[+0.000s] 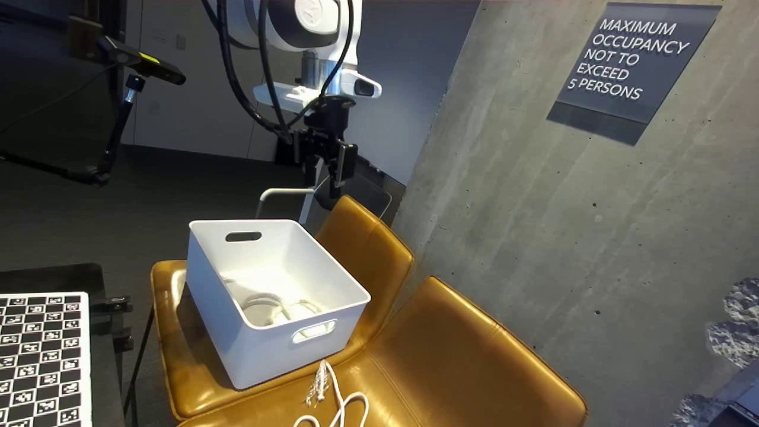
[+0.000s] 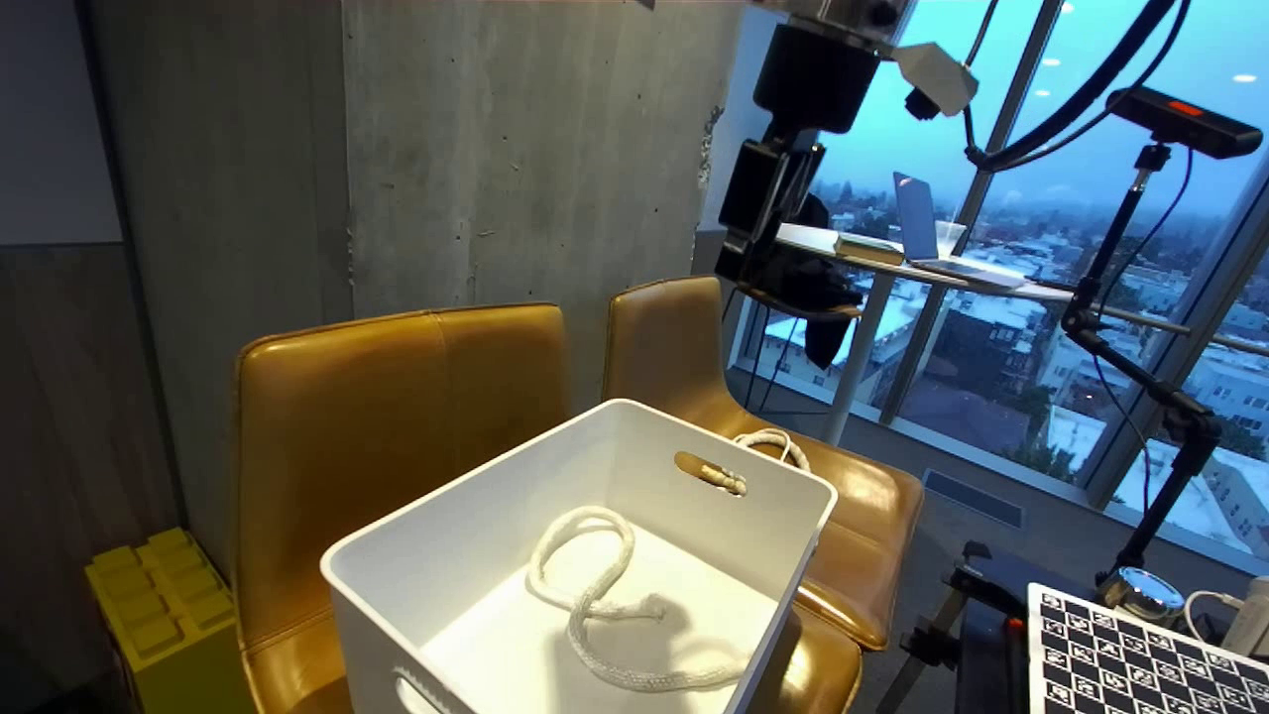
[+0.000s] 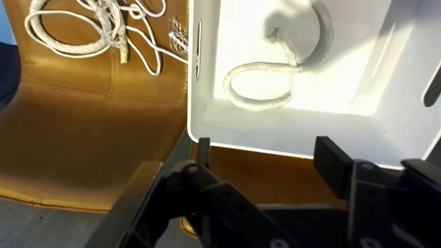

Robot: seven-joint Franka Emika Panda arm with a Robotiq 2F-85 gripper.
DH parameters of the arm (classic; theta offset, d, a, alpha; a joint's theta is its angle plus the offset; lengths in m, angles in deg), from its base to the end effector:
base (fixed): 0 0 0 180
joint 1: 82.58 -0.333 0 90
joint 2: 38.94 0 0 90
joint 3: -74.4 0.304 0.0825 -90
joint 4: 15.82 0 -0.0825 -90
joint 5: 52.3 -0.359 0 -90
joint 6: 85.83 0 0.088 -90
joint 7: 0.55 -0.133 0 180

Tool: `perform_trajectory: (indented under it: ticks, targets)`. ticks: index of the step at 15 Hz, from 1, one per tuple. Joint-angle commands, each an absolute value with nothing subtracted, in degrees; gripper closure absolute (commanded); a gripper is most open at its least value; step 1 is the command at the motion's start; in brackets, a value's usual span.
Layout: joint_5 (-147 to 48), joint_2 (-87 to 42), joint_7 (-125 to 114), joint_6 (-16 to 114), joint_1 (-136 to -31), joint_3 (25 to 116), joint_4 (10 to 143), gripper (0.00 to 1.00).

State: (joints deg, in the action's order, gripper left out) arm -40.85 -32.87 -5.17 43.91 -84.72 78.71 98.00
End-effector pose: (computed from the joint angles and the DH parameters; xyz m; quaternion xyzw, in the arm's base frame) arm 0.5739 0.0549 0.4041 0.9906 0.0722 0.0929 0.0693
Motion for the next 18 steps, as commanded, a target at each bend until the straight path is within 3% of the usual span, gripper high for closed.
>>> perform_trajectory:
  ticks: [1,10,18]
  targets:
    - [-38.08,-33.86,-5.98,47.57,-83.44,75.51,104.06,0.0]
    - [-36.77,-29.75,-1.95,58.92,-74.45,65.08,114.94,0.0]
    - [-39.3,-15.47,0.62,64.95,-70.02,60.95,106.19,0.0]
